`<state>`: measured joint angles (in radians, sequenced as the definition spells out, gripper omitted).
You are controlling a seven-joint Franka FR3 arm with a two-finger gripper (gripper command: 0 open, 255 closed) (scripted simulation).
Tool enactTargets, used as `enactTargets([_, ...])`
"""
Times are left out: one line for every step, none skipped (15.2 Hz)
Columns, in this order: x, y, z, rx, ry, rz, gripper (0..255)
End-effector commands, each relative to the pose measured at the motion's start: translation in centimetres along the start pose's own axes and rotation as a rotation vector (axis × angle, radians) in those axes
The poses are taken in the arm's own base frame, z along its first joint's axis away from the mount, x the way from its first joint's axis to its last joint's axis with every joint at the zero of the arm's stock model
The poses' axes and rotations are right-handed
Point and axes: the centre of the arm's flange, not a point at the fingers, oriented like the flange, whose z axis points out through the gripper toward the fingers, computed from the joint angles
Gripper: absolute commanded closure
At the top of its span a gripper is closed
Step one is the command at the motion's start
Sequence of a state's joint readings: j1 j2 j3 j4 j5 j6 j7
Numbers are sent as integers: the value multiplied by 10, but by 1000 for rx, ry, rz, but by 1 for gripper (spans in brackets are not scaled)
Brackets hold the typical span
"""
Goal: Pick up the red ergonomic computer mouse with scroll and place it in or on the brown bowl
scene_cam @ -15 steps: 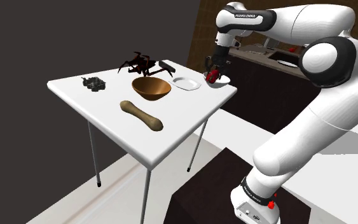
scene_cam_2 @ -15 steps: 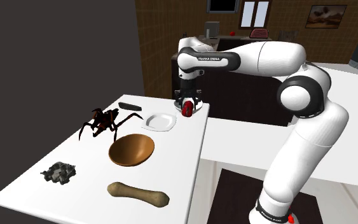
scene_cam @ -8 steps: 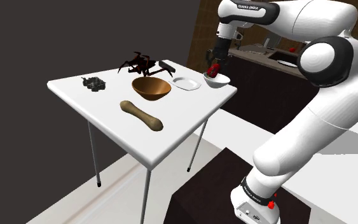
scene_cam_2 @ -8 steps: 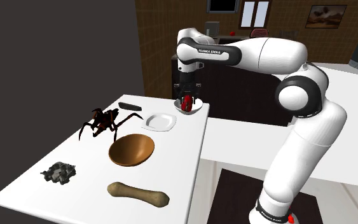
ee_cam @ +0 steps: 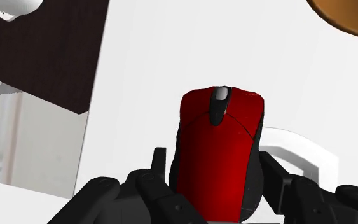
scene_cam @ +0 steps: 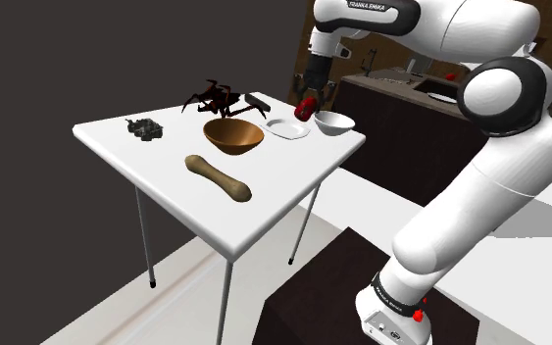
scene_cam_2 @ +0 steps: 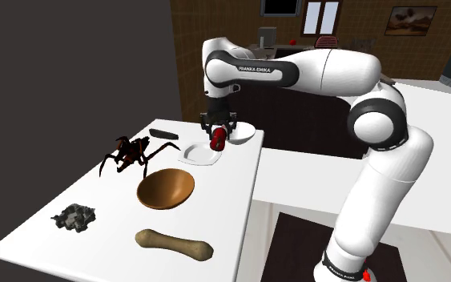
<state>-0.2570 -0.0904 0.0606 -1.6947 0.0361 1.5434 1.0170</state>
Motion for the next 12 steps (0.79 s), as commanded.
enactTargets([-21,-17,1,0,0,1,255])
enactTargets([-31,-26,1,0,0,1,255])
enactTargets([-41,-35,2,0,0,1,255])
enactTargets([-51,-43,2,0,0,1,255])
enactTargets([-61,-52,3,0,0,1,255])
enactTargets([-71,-61,4,0,0,1,255])
enactTargets([-81,-69,4,0,0,1,255])
enactTargets([-90,-78,5,0,0,1,255])
enactTargets([-100,-87,5,0,0,1,255])
enactTargets([-110,-96,6,0,0,1,255])
enactTargets([-120,-104,6,0,0,1,255])
enactTargets([-130,-113,7,0,0,1,255])
